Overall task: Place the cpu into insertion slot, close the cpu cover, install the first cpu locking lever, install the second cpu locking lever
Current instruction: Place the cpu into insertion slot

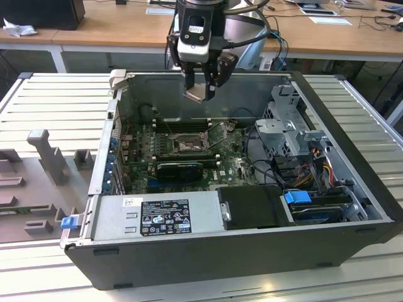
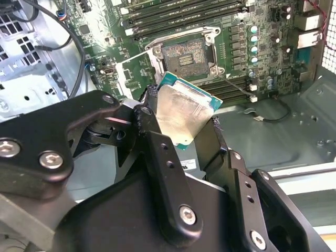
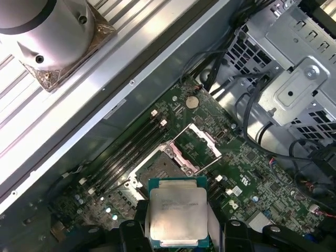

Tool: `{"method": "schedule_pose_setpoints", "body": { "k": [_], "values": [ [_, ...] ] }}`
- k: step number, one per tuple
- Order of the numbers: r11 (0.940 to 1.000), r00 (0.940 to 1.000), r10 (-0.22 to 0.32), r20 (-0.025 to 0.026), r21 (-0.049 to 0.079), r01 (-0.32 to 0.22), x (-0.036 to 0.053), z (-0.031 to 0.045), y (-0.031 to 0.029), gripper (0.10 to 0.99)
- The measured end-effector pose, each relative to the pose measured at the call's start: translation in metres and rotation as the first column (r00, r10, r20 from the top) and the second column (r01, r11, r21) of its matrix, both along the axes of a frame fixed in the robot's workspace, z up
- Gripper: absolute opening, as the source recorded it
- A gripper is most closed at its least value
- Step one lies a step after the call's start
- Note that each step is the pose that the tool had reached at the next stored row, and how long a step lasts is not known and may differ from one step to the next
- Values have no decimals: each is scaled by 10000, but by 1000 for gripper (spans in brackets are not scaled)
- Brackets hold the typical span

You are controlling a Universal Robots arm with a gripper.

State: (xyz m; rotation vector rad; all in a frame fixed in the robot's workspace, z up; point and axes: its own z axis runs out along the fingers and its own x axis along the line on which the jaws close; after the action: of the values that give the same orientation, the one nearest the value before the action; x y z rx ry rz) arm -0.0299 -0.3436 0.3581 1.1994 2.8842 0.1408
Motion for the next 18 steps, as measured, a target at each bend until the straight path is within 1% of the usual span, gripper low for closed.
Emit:
{"method": "schedule_pose_setpoints", "body": {
  "k": [4,8,10,12,15,17,18],
  "values": [
    [9990,9990,-444,1,0,444,0,-1,0,529],
    [9973,9973,-736,0,0,736,0,-1,0,529],
    [9958,9958,-911,0,0,911,0,-2,0,529],
    [9930,9930,-1179,1,-1,1179,0,-4,0,529],
    [9846,9846,-1746,0,-2,1746,0,-8,0,529],
    [9732,9732,-2298,0,-3,2298,-8,-14,0,529],
    [9710,9710,-2389,1,-3,2389,-13,-15,0,529]
  ]
}}
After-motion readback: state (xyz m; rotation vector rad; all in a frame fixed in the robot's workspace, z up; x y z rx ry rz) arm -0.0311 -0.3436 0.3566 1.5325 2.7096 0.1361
